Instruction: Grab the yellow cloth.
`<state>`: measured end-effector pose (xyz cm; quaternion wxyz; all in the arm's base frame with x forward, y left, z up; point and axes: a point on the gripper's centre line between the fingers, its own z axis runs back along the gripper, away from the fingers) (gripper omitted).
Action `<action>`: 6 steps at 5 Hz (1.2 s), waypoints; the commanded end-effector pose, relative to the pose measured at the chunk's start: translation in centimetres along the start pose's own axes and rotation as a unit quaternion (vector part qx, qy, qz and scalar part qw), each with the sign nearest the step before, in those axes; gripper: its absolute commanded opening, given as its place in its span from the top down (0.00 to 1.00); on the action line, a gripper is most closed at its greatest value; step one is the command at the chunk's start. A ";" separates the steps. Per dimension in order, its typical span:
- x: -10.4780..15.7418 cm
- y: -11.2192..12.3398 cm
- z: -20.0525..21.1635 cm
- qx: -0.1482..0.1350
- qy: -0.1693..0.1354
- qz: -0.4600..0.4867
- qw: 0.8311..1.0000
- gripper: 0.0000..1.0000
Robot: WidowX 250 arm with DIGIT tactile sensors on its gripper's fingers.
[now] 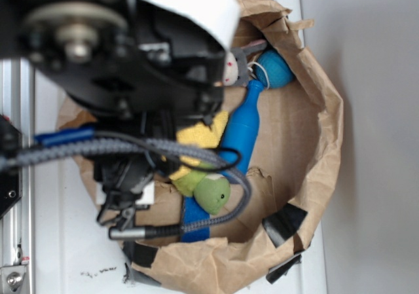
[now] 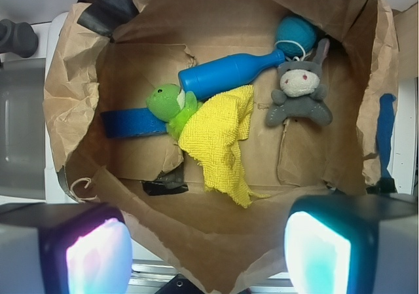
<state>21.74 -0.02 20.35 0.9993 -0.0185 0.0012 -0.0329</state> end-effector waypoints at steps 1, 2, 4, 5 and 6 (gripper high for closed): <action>0.4 0.4 1.2 0.002 -0.025 0.007 1.000 0.00; 0.7 1.5 -3.7 0.040 -0.009 -0.005 0.999 0.00; 2.0 3.7 -9.4 0.058 0.008 -0.035 0.998 0.00; 2.6 4.3 -12.0 0.065 0.011 -0.045 0.997 0.00; 2.9 3.3 -13.4 0.047 -0.008 -0.061 0.997 0.00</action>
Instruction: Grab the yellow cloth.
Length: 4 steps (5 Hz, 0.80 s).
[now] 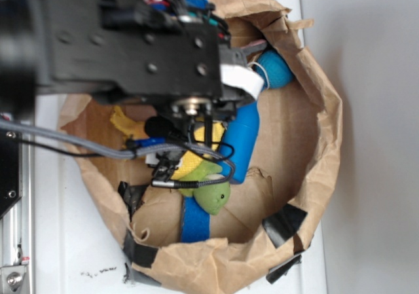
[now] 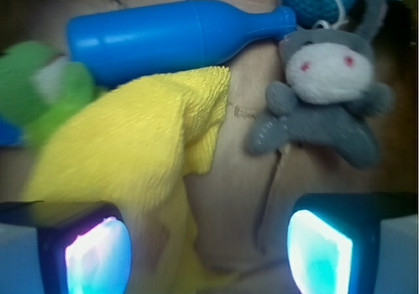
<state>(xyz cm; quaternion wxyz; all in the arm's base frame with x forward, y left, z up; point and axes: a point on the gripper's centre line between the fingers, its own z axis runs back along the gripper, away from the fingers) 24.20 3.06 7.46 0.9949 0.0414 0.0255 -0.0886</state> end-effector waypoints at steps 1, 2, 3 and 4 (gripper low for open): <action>1.6 -1.8 -2.1 -0.016 -0.028 -0.007 0.999 0.00; 1.8 -2.2 -2.8 -0.006 -0.016 0.006 1.000 1.00; 1.5 -2.3 -2.7 -0.003 -0.019 0.004 1.000 1.00; 1.5 -2.2 -2.2 -0.007 -0.023 0.005 1.000 1.00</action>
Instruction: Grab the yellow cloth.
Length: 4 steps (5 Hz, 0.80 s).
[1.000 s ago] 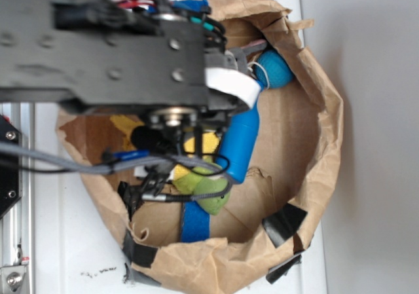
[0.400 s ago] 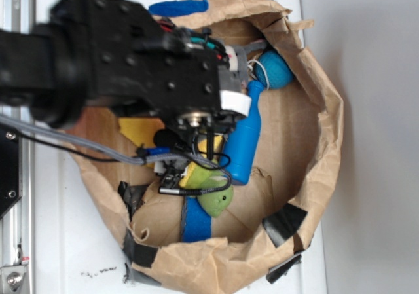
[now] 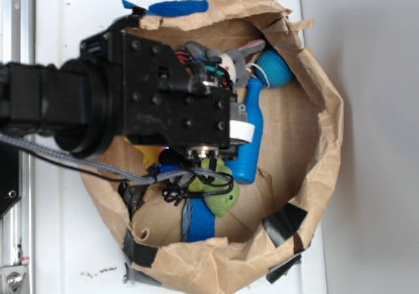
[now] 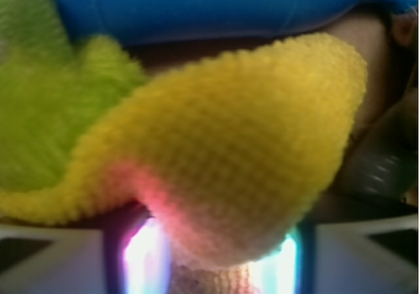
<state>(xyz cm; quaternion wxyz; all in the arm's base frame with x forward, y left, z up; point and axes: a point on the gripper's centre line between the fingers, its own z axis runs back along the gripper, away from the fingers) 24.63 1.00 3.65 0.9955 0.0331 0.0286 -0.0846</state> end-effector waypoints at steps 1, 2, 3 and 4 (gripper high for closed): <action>0.6 0.3 1.7 -0.003 -0.027 0.004 1.000 1.00; 0.5 0.4 2.5 -0.012 -0.030 0.001 0.999 1.00; 0.1 1.1 4.5 -0.020 -0.034 0.009 0.999 1.00; -0.6 1.9 8.1 -0.034 -0.030 0.034 0.998 1.00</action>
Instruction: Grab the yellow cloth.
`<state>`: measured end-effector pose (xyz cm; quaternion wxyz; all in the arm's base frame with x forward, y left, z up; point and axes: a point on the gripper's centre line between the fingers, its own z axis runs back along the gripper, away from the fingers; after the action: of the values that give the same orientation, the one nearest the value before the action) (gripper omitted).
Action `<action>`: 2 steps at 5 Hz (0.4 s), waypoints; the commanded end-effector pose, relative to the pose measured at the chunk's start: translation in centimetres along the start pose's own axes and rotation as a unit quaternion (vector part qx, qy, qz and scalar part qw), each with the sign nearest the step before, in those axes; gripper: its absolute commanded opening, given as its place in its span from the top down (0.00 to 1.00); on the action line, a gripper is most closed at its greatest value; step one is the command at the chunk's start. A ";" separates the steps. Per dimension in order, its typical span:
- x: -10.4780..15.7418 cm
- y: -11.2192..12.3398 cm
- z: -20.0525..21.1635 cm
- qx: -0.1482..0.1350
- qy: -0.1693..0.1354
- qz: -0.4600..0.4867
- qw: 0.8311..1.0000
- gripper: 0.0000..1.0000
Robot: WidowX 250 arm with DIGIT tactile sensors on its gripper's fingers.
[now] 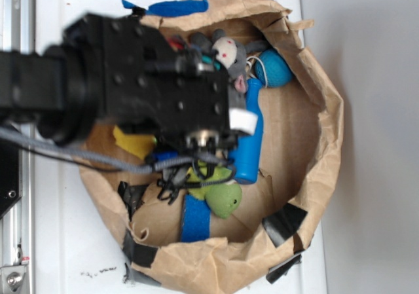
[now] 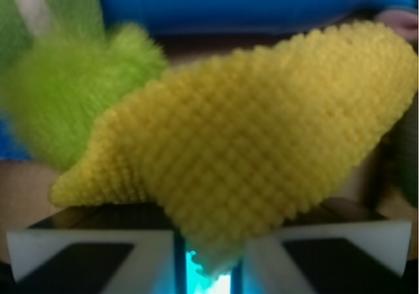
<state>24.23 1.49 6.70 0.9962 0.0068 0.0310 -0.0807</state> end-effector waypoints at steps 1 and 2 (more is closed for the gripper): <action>-0.4 0.7 8.9 -0.013 -0.024 0.057 0.998 1.00; -0.7 0.4 11.5 -0.011 -0.031 0.082 0.996 1.00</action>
<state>23.89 1.76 16.61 0.9994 -0.0074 0.0340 -0.0017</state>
